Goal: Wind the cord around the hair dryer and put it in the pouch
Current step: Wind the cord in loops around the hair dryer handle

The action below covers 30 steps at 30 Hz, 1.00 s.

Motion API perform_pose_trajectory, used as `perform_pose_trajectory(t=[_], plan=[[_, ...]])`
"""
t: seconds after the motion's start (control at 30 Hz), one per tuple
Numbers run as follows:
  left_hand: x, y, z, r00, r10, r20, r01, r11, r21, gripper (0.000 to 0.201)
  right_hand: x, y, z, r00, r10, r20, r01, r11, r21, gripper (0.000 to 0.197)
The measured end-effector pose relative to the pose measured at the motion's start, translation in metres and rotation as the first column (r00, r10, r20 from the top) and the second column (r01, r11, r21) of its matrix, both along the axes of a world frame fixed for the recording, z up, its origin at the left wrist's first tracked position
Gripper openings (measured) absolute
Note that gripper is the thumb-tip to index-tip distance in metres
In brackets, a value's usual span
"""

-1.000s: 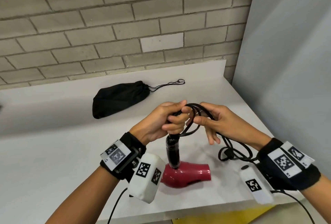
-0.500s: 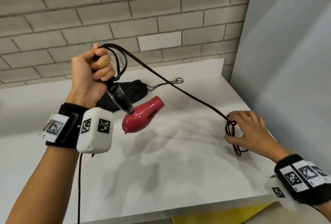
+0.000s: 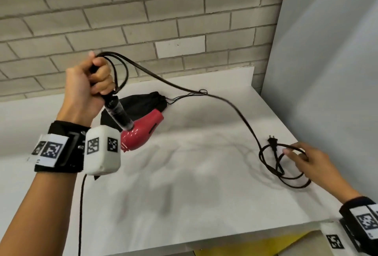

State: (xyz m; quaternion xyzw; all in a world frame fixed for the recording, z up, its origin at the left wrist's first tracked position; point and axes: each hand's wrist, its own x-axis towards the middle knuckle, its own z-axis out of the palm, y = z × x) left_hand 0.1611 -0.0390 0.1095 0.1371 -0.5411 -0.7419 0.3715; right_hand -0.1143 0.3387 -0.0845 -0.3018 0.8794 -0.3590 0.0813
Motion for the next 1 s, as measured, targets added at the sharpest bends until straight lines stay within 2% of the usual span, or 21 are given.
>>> perform_pose_trajectory(t=[0.07,0.13,0.2,0.23,0.27,0.33,0.43,0.5,0.6,0.7,0.77,0.87,0.93,1.0], plan=[[-0.009,0.015,-0.009,0.994,-0.048,0.094,0.052,0.998,-0.044,0.037,0.005,-0.006,0.016,0.998,-0.006,0.057,0.018,0.977,-0.213,0.020],[-0.020,0.037,-0.018,0.977,-0.063,0.203,0.082,0.993,-0.086,0.041,0.014,-0.016,0.037,0.997,-0.018,0.074,0.046,0.915,-0.401,0.026],[-0.028,0.063,-0.026,0.941,-0.023,0.338,0.115,0.960,-0.255,0.048,0.026,-0.025,0.061,0.995,0.003,0.100,0.054,0.829,-0.556,0.025],[-0.033,0.075,-0.030,0.919,-0.003,0.395,0.159,0.918,-0.363,0.050,0.033,-0.031,0.073,0.994,0.021,0.103,0.046,0.794,-0.606,0.025],[-0.038,0.088,-0.033,0.898,-0.008,0.440,0.219,0.875,-0.431,0.048,0.039,-0.036,0.084,0.995,0.035,0.089,0.030,0.769,-0.638,0.023],[-0.049,0.111,-0.039,0.863,-0.091,0.497,0.341,0.830,-0.441,0.044,0.052,-0.048,0.100,0.997,0.063,0.037,-0.020,0.724,-0.689,0.019],[-0.066,0.137,-0.047,0.795,-0.146,0.589,0.460,0.778,-0.427,0.059,0.073,-0.062,0.114,0.993,0.120,0.001,-0.080,0.666,-0.742,0.015],[-0.076,0.149,-0.051,0.786,-0.093,0.611,0.437,0.783,-0.443,0.060,0.084,-0.068,0.119,0.985,0.172,-0.026,-0.133,0.650,-0.748,0.006],[-0.087,0.158,-0.056,0.820,-0.019,0.572,0.325,0.839,-0.437,0.058,0.097,-0.070,0.125,0.969,0.243,-0.047,-0.198,0.649,-0.734,0.016],[-0.092,0.160,-0.061,0.852,-0.059,0.520,0.297,0.873,-0.387,0.047,0.104,-0.073,0.127,0.931,0.363,0.032,-0.210,0.608,-0.765,0.010],[-0.089,0.158,-0.060,0.862,-0.121,0.493,0.315,0.889,-0.332,0.043,0.100,-0.076,0.121,0.945,0.327,0.011,-0.211,0.635,-0.743,0.014],[-0.085,0.153,-0.055,0.864,-0.203,0.460,0.350,0.899,-0.262,0.039,0.088,-0.079,0.109,0.986,0.153,-0.065,-0.160,0.759,-0.631,0.014],[-0.084,0.153,-0.054,0.858,-0.208,0.470,0.364,0.891,-0.271,0.034,0.081,-0.079,0.101,0.991,0.103,-0.080,-0.130,0.812,-0.569,0.010],[-0.083,0.153,-0.055,0.843,-0.194,0.502,0.382,0.873,-0.303,0.028,0.077,-0.076,0.096,0.976,0.084,-0.201,-0.176,0.847,-0.501,0.009]])
